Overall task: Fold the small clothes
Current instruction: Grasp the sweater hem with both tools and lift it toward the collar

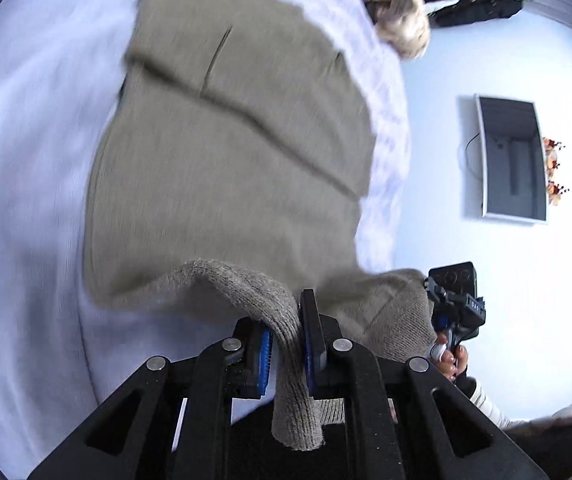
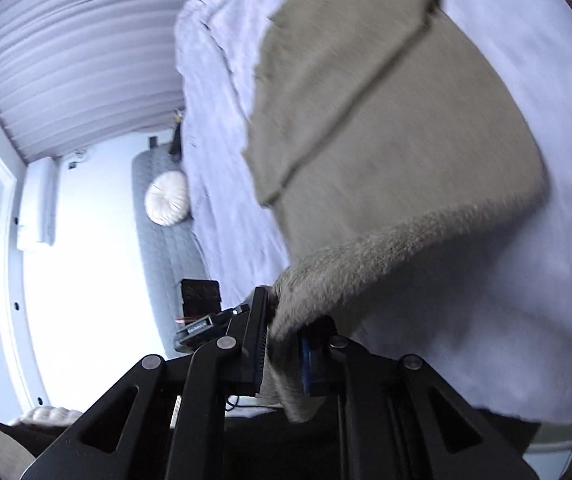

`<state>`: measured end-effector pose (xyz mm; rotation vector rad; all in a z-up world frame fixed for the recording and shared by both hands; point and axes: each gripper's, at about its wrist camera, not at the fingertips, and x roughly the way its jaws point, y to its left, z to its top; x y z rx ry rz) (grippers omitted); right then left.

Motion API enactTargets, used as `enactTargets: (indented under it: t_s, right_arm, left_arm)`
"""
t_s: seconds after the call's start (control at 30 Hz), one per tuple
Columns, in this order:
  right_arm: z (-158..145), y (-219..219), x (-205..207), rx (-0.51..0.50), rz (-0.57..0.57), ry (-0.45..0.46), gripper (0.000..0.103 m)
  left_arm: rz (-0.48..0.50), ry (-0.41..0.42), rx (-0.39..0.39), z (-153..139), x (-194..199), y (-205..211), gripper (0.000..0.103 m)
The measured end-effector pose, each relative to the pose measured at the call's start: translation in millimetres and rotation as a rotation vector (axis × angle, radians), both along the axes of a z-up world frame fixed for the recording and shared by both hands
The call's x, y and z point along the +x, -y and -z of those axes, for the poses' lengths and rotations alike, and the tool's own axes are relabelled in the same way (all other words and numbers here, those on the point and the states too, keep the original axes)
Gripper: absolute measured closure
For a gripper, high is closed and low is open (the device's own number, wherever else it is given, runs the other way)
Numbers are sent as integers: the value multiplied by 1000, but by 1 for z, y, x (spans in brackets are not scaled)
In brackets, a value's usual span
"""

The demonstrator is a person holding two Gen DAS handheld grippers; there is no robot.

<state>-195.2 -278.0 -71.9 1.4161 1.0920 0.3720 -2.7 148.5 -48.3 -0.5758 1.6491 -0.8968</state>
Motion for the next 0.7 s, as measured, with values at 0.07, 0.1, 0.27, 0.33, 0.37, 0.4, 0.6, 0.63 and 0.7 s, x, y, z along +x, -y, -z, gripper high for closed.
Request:
enactTargets:
  t_s: [0.07, 0.1, 0.27, 0.33, 0.37, 0.4, 0.6, 0.63, 0.7]
  right_arm:
    - [-7, 8, 23, 8, 30, 41, 91]
    - [-10, 13, 32, 8, 44, 55, 91]
    - [-11, 38, 86, 7, 124, 110, 91]
    - [-5, 48, 108, 3, 146, 113, 91]
    - [-3, 59, 116, 2, 154, 109, 91]
    - [5, 64, 127, -1, 167, 102, 91]
    - [60, 95, 162, -16, 230, 12, 91]
    - [68, 101, 165, -17, 239, 0, 91]
    - [82, 106, 172, -39, 251, -36, 87]
  left_arm:
    - [-21, 43, -17, -10, 20, 5, 89]
    - [-33, 66, -26, -15, 31, 11, 89]
    - [-82, 145, -14, -19, 80, 35, 89]
    - [-114, 167, 11, -13, 101, 43, 89]
    - [-127, 174, 21, -8, 113, 46, 89]
    - [-142, 178, 33, -2, 123, 47, 89]
    - [-187, 200, 142, 44, 157, 59, 88]
    - [-191, 220, 191, 49, 159, 62, 88]
    - [-189, 230, 234, 57, 163, 64, 88]
